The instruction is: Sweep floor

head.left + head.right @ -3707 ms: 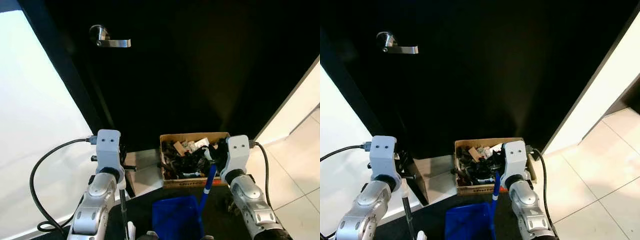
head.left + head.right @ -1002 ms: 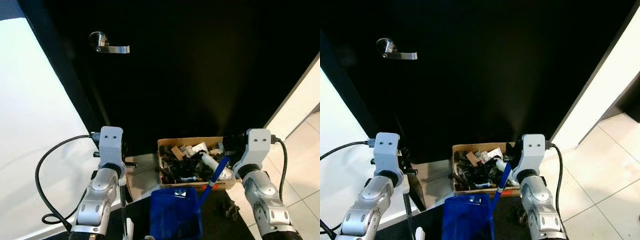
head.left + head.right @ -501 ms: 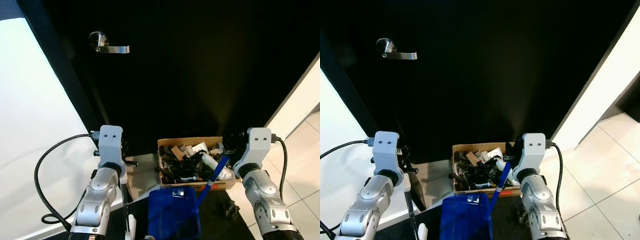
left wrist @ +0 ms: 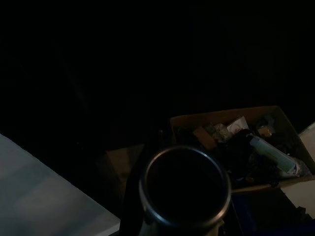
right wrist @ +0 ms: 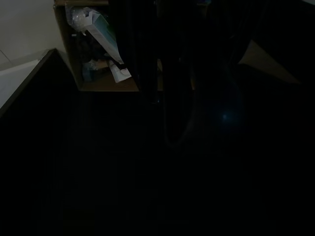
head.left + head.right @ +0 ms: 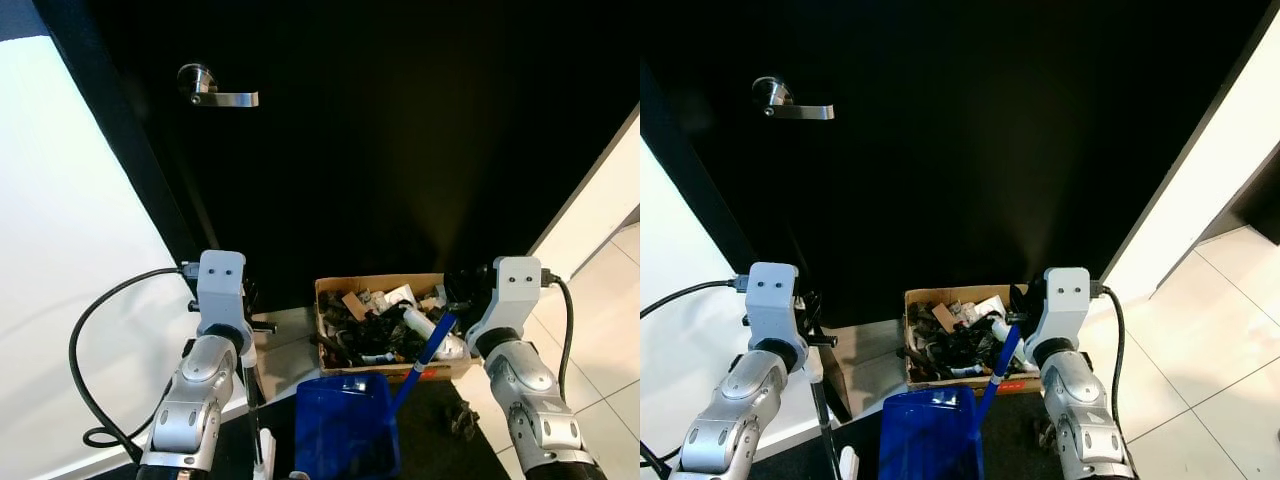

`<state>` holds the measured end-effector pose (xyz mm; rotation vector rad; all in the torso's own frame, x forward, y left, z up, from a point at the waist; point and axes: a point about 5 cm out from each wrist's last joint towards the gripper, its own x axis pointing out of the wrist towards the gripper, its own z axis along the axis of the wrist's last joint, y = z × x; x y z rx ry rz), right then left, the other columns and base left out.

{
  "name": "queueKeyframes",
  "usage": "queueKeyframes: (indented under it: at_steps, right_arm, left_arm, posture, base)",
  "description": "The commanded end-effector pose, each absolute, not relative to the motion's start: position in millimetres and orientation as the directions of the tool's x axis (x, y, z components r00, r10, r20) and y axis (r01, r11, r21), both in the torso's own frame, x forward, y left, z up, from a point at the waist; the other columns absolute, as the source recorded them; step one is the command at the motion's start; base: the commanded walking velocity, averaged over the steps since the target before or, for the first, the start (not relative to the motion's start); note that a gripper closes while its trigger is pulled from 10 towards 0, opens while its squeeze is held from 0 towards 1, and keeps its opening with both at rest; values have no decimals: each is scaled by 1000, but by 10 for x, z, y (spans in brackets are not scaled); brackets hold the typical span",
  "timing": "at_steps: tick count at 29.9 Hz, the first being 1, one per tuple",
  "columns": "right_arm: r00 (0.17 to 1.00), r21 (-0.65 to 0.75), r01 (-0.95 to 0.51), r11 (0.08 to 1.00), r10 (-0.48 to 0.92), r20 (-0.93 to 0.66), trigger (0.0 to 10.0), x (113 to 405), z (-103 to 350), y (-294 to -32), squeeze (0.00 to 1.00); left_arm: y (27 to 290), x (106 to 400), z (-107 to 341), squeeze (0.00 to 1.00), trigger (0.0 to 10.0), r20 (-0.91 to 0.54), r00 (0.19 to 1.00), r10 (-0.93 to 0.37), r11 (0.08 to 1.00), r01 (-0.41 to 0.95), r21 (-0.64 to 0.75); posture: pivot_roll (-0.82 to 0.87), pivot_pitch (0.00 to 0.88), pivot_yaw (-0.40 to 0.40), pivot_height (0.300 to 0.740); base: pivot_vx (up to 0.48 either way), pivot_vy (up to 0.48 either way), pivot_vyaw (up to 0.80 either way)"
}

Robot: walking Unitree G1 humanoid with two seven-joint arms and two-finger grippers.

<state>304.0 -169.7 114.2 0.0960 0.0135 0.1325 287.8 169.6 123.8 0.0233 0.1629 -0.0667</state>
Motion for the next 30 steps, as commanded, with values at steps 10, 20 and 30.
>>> queueKeyframes:
  at_steps: [10, 20, 30]
  right_arm:
    - [977, 16, -212, 977, 212, 8, 10000, 2993, 1383, -1885, 0]
    - [965, -16, -152, 988, 151, 216, 10000, 2996, 2269, -2364, 0]
    - [990, -33, -107, 994, 109, 90, 10000, 2943, 2230, -2637, 0]
  left_arm:
    - [1668, 2867, 1219, 0, 10000, -172, 982, -77, 997, 82, 18]
    - [1651, 2878, 1192, 0, 10000, -180, 980, -79, 996, 84, 20]
    - [1660, 2897, 1200, 0, 10000, -182, 980, -80, 996, 85, 23]
  posture:
    - [28, 127, 24, 740]
    - [19, 130, 23, 740]
    - [5, 136, 31, 740]
  base:
    - [0, -463, 0]
    - [0, -255, 0]
    - [0, 0, 0]
